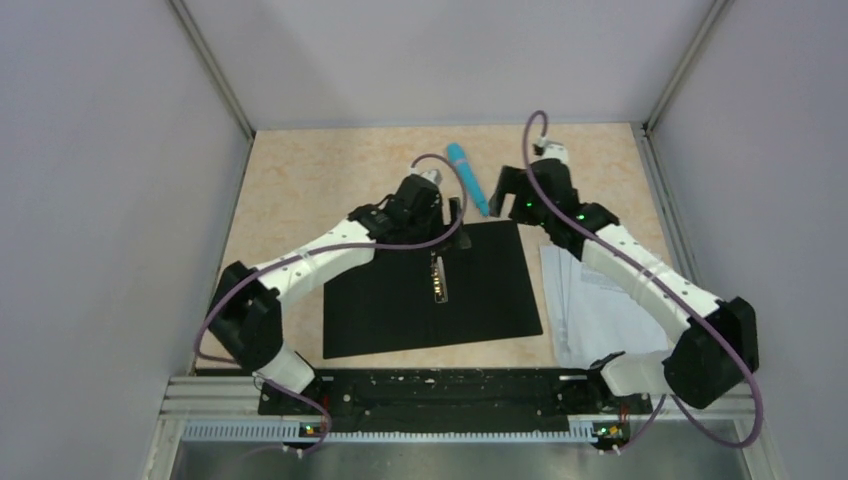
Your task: Put the files into the folder
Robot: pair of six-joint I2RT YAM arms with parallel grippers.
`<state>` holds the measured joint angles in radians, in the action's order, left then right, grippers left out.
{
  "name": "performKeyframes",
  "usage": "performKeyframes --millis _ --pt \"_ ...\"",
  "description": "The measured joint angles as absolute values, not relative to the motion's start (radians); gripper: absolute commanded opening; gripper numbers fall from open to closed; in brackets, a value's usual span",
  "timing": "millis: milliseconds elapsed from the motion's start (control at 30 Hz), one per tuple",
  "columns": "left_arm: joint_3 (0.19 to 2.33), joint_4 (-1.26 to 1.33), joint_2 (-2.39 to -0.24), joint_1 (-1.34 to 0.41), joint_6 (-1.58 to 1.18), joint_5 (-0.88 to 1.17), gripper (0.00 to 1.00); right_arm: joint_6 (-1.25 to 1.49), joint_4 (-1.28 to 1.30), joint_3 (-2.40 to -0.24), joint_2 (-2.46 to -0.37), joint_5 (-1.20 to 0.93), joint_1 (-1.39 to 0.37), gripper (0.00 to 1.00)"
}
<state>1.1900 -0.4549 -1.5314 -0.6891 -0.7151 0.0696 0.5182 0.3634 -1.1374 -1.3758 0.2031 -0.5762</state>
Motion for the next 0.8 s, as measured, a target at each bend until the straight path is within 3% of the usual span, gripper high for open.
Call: performKeyframes --millis 367,800 --pt "1.515 -0.382 -1.932 -0.986 -0.723 0.099 0.88 0.608 0.558 -0.902 -1.087 0.324 -0.065 0.99" --pt "1.660 -0.353 -2.181 -1.088 -0.748 0.238 0.89 0.614 0.552 -0.712 -1.018 0.221 0.471 0.99"
